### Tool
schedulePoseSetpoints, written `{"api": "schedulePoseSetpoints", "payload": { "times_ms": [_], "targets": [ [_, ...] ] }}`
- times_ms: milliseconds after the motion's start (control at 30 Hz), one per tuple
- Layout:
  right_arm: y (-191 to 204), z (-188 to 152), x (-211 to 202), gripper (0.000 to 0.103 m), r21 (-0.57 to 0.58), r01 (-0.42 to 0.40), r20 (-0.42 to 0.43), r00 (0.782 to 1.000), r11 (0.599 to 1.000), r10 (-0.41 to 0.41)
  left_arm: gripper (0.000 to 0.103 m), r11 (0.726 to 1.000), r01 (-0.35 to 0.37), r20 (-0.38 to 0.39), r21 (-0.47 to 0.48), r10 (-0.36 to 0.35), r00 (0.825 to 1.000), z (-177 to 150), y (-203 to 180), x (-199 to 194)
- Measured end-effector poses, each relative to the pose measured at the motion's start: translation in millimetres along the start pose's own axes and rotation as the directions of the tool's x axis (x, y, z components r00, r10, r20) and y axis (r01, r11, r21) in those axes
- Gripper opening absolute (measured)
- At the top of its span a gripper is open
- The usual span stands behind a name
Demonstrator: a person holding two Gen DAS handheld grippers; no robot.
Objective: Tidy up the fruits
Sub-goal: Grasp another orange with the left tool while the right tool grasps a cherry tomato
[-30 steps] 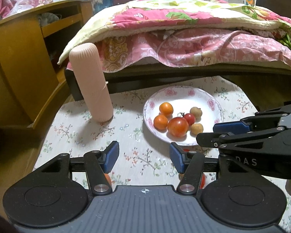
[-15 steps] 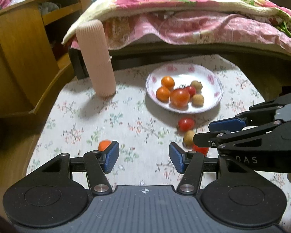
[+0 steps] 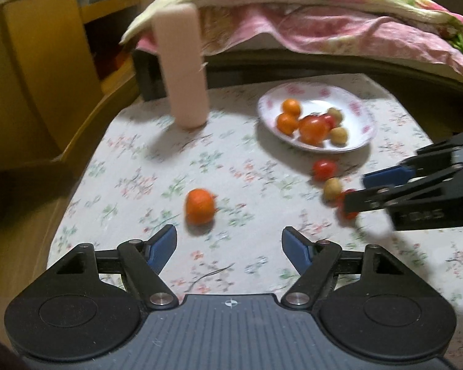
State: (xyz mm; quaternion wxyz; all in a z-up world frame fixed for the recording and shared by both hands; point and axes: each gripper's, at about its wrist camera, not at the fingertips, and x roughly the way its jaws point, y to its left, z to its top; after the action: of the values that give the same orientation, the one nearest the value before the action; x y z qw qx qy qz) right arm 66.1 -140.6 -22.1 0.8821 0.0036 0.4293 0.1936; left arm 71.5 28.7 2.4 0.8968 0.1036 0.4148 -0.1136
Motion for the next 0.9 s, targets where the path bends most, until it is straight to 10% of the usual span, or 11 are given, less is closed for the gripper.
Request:
{"api": "schedulePoseSetpoints", "payload": {
  "times_ms": [467,900],
  "targets": [
    [-5.8,-6.2,12.5,0.034,-0.015,0.002,-0.039,0.999,1.0,-0.002,0.079,0.999,-0.001,-0.005,-0.047,0.001,1.0,26.9,8.5,49.1],
    [-20.8,-6.0,8.2,0.035,0.016,-0.007,-0.04,0.999,1.0,0.008,0.035,0.996,-0.067,-0.03,-0.059,0.065,0.997,30.5,14.6,64.7]
  ]
}}
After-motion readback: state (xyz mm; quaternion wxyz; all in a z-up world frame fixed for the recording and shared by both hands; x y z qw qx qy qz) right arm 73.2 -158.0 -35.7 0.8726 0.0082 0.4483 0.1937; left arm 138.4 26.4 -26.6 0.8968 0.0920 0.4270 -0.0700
